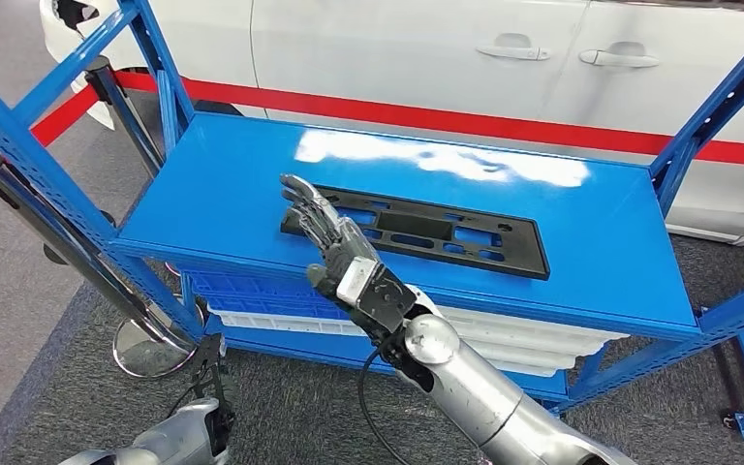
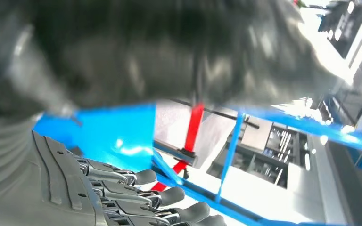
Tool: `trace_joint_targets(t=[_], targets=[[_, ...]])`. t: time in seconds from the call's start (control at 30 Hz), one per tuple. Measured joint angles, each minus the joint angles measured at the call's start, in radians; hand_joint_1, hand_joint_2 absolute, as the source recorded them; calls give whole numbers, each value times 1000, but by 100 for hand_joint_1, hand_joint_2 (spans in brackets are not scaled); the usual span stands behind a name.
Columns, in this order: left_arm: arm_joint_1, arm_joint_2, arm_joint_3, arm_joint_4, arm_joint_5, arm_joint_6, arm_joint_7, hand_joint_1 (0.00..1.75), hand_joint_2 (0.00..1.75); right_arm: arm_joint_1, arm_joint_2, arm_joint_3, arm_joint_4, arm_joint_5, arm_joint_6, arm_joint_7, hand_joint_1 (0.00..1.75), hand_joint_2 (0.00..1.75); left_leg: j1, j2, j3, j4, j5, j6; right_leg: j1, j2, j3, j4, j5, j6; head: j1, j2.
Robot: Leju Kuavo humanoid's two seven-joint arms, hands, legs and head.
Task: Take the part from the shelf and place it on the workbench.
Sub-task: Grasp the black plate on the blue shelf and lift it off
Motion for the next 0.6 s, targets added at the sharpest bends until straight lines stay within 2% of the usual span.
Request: trace_joint_targets(t=[0.07, 0.13, 0.23, 0.3, 0.33, 0.4, 0.43, 0.47, 0.5, 0.57, 0.6], targets=[[-9, -14, -4, 0, -8, 0, 2, 0, 0, -54, 30, 6, 46, 26, 1, 3, 0, 175, -1, 0, 0, 4, -4, -3, 1, -2, 58, -131, 69, -8, 0, 0], [-18, -29, -9, 0, -14, 3, 7, 0, 0, -103, 59, 17, 92, 56, -28, 12, 0, 175, -4, -1, -3, 8, -7, -10, 4, -4, 106, -233, 98, -14, -1, 0], [-23, -54, -21, 0, -22, 14, 21, 0, 0, -165, 88, 46, 161, 97, -152, 49, 0, 175, -5, -1, -7, 4, -6, -25, 5, -3, 116, -256, 99, -22, -1, 0], [-26, -68, -27, 0, -28, 19, 30, 0, 0, -207, 103, 70, 205, 123, -244, 81, 0, 175, -3, -2, -20, 30, -25, -36, 0, -3, 120, -265, 104, -31, -4, 0], [-28, -72, -31, 0, -29, 21, 34, 0, 0, -228, 110, 82, 226, 132, -278, 95, 0, 175, -2, -2, -39, 70, -47, -41, -3, -3, 123, -268, 105, -34, -5, 0], [-30, -81, -39, 0, -29, 24, 37, 0, 0, -260, 120, 108, 264, 147, -322, 117, 0, 175, 1, -2, -99, 195, -101, -51, -3, -3, 124, -268, 104, -38, -9, 0], [-30, -86, -41, 0, -30, 25, 38, 0, 0, -269, 123, 122, 281, 153, -337, 130, 0, 175, 3, -2, -128, 248, -115, -54, -3, -3, 124, -267, 103, -39, -8, 0], [-29, -90, -45, 0, -31, 25, 39, 0, 0, -277, 125, 136, 298, 161, -350, 145, 0, 175, 3, -2, -145, 271, -111, -56, -3, -2, 124, -266, 101, -40, -9, 0], [-29, -94, -49, 0, -32, 24, 40, 0, 0, -285, 128, 150, 314, 172, -361, 164, 0, 175, 4, -1, -143, 257, -89, -56, -3, 0, 124, -264, 100, -40, -9, 0], [-31, -102, -56, 0, -36, 20, 44, 0, 0, -312, 133, 180, 345, 201, -370, 214, 0, 175, 5, -2, -97, 141, -18, -53, -3, 4, 125, -258, 94, -37, -8, 0], [-34, -105, -60, 0, -38, 18, 47, 0, 0, -329, 135, 195, 360, 217, -368, 241, 0, 175, 3, -3, -69, 81, 6, -49, -2, 6, 123, -255, 91, -34, -8, 0]])
